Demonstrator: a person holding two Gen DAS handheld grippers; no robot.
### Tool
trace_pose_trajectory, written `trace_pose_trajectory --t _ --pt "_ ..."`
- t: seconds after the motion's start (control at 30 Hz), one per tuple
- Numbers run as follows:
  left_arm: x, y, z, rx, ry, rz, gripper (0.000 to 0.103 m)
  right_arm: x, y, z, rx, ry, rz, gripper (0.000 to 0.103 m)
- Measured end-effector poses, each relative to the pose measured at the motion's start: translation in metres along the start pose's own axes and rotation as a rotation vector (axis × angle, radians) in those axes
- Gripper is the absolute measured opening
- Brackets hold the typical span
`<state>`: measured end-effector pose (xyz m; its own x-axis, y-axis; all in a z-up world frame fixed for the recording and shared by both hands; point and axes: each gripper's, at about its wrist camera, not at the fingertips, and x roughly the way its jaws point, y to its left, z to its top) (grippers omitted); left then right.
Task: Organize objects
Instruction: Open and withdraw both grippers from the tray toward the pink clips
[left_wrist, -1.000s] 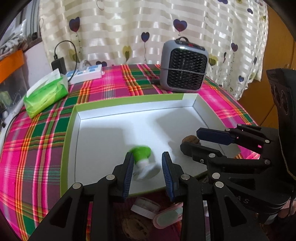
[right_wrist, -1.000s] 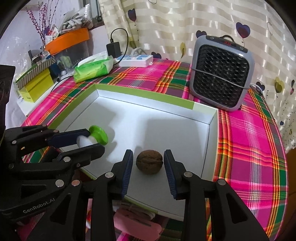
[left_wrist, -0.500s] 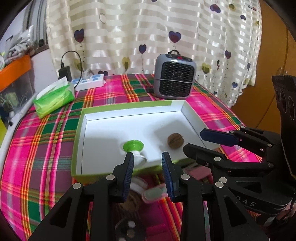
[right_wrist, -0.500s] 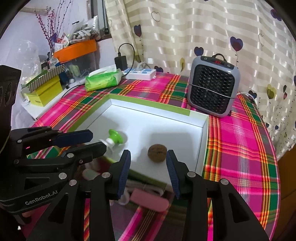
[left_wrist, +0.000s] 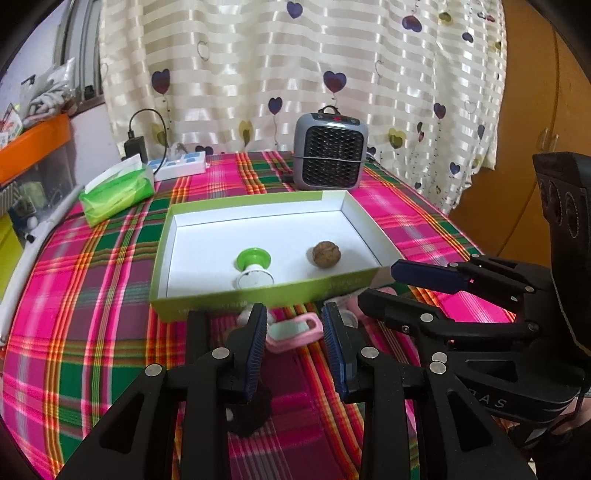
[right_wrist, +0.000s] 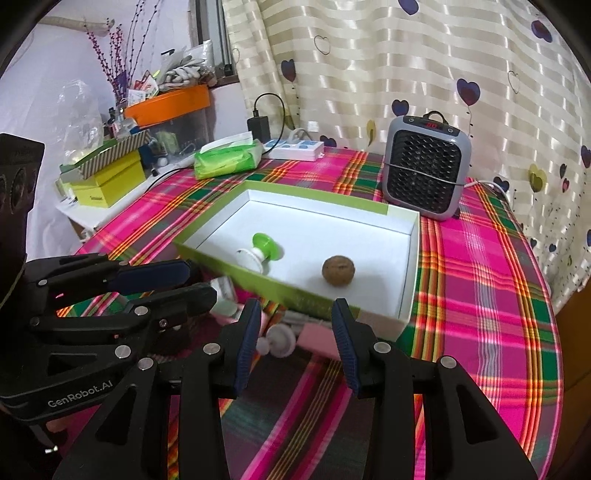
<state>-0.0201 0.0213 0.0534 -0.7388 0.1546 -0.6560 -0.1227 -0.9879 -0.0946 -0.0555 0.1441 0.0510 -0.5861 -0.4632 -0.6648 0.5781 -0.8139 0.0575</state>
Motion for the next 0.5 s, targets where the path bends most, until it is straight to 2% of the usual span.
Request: trace_pose_trajectory --t 0.5 --pt "-0.006 -0.006 -0.021 -0.002 0.013 -0.025 0.028 -0.008 0.006 -0.019 -0.012 0.011 0.024 0.041"
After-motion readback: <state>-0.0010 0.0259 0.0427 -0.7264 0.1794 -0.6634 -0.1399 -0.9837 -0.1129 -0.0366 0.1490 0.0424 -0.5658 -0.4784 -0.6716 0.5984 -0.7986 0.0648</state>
